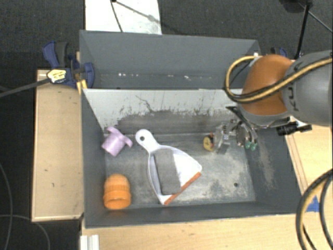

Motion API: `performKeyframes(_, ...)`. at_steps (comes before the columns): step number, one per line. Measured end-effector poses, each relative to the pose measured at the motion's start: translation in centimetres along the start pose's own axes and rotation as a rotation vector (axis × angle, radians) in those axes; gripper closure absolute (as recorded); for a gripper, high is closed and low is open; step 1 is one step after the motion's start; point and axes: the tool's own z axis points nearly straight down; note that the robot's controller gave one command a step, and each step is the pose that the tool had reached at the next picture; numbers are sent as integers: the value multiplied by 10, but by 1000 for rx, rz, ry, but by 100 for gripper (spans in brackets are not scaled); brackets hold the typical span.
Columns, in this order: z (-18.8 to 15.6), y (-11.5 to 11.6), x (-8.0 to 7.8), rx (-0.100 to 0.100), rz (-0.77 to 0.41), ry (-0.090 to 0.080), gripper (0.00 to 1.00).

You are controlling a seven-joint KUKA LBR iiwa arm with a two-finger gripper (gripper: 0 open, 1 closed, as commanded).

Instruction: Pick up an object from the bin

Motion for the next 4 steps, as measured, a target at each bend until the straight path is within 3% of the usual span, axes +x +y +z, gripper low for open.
performKeyframes(1, 0, 0, 0, 0, -1, 0, 100)
performKeyframes(2, -17, -3, 7, 0, -97, 8, 100)
performKeyframes(3, -63, 2, 29, -1, -150, 4, 0)
performKeyframes(4, -70, 3, 34, 0, -137, 3, 0)
